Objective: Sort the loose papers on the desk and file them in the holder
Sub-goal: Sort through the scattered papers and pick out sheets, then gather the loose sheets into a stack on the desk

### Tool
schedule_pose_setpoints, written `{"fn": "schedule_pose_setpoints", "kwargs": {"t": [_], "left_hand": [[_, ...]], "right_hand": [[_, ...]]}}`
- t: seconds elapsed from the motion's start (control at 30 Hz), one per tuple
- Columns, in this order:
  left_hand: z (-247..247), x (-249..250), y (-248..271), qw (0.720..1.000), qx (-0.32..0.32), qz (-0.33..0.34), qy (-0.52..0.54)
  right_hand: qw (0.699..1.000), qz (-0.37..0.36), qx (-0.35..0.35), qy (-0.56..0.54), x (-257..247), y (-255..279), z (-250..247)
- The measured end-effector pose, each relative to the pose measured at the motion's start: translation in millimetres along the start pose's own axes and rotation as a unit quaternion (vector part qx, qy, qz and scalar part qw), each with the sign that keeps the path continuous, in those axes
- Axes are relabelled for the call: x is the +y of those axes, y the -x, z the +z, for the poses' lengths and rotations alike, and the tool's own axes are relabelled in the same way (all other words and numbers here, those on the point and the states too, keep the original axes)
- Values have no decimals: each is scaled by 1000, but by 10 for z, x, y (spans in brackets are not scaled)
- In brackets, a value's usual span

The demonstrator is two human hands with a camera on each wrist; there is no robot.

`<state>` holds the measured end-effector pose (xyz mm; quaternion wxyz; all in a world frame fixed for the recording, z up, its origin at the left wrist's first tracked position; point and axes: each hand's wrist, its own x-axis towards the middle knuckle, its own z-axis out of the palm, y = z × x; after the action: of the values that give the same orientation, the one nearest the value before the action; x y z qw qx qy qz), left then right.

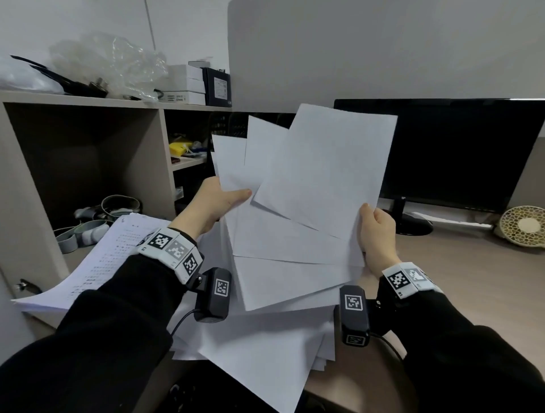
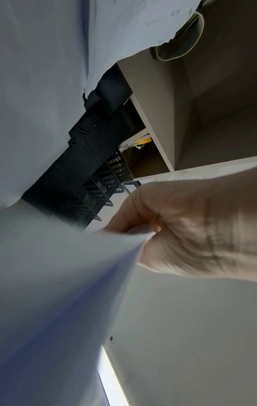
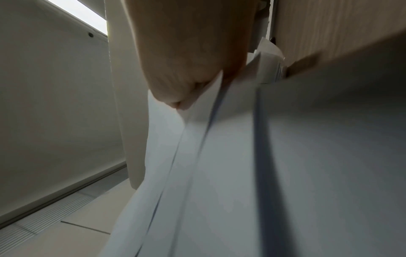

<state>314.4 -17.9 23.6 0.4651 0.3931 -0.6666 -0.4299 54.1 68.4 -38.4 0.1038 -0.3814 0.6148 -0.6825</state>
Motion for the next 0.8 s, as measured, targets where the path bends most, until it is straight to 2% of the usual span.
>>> {"fn": "schedule_pose_setpoints", "kwargs": {"t": [0.07,0.13,0.2,0.27,0.4,0.6,0.63,0.67,0.7,0.8], "left_hand": [[-38,-13,-14,1000,13,-7,-11],[-85,-43,-41,999,10,-23,-20],[-121,-90,-72,998,-26,-46,-33],[-138,-163,-83,991,-86,-82,-55],[-136,-310,-65,969,-144,-161,-120],[-119,-570,-44,944,-109,-294,-105],[-110,-579,-35,939,-105,-307,-114],[-101,-562,-7,935,-105,-313,-129],[-101,-557,11,931,-111,-318,-142],[-109,-551,82,904,-153,-326,-230]], "right_hand": [[999,43,12,-15,22,-37,-45],[997,71,2,23,42,-67,-111],[992,82,-34,95,53,-59,-158],[973,98,-102,184,45,-8,-175],[896,188,-270,298,-53,180,-150],[765,241,-425,420,-149,456,-131],[753,241,-438,429,-161,473,-156],[753,241,-438,429,-154,458,-181],[765,240,-423,422,-137,430,-209],[824,245,-341,381,-45,306,-261]]}}
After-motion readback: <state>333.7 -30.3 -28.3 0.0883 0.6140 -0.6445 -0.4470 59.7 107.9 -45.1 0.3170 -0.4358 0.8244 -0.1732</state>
